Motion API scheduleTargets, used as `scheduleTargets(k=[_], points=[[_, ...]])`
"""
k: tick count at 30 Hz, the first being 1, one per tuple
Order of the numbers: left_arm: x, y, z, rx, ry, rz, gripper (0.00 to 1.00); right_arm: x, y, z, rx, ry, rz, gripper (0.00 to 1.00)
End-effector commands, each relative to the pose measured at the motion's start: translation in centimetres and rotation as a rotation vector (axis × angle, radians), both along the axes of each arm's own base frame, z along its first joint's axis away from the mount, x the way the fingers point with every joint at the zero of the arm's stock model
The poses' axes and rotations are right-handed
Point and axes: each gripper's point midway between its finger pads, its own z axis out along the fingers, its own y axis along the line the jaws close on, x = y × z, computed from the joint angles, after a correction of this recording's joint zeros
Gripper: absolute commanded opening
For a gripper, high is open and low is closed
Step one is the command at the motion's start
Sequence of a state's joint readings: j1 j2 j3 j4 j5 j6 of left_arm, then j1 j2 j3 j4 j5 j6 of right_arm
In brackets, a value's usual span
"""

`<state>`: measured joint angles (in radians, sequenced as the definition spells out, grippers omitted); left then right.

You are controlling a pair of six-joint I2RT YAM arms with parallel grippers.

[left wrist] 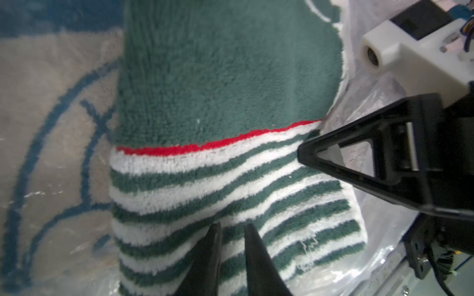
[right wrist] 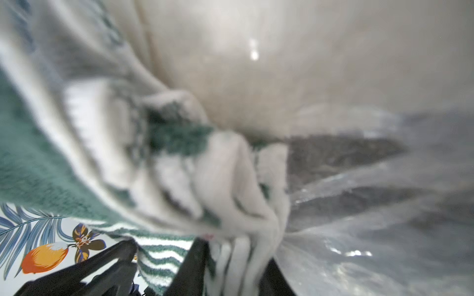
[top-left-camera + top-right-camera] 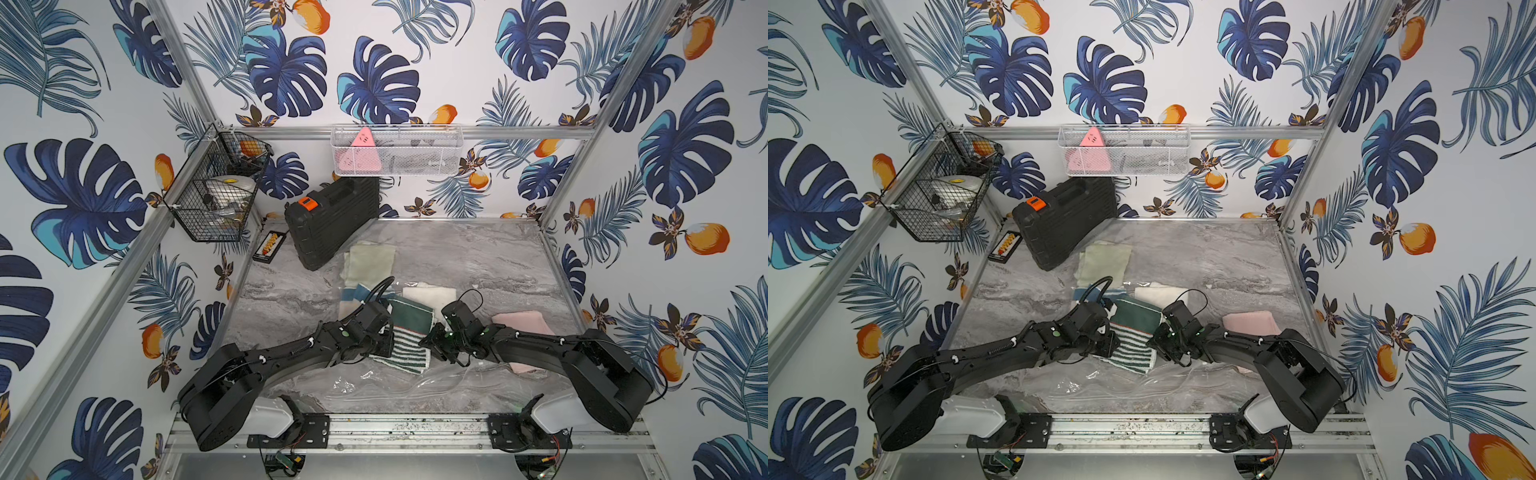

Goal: Place the folded towel into the vacuum bag
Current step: Adjust the towel in the vacuum bag.

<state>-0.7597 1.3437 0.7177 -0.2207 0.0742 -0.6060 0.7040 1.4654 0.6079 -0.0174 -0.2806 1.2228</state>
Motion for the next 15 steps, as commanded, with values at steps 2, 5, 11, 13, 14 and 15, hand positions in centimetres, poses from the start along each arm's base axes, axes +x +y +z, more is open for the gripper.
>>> scheduleTargets(k=[2,5,11,13,14,15], points=[[0.9,-0.6,2.7,-0.01,-0.056,-0.023,0.23,0.0,-1.8,1.4,-0.164,-0.05,0.1,0.19],[2.1,-2.1,3.9,-0.052,-0.098,-0.048,0.24,-0.3,-2.8,2.8,-0.273,-0.047,0.188,0.15],[4.6,-4.7,1.9,-0.087,-0.131,-0.059,0.22,0.7,-5.2,4.9,-0.483,-0.07,0.262,0.12],[4.9,-5.4,0.9,-0.123,-0.135,-0.049,0.22,1.5,-5.8,5.7,-0.554,-0.088,0.27,0.12],[4.9,-5.8,0.4,-0.157,-0.131,-0.04,0.22,1.8,-5.8,6.1,-0.575,-0.096,0.276,0.12],[4.8,-6.0,0.0,-0.182,-0.123,-0.033,0.22,2.1,-5.6,6.4,-0.586,-0.106,0.282,0.12]])
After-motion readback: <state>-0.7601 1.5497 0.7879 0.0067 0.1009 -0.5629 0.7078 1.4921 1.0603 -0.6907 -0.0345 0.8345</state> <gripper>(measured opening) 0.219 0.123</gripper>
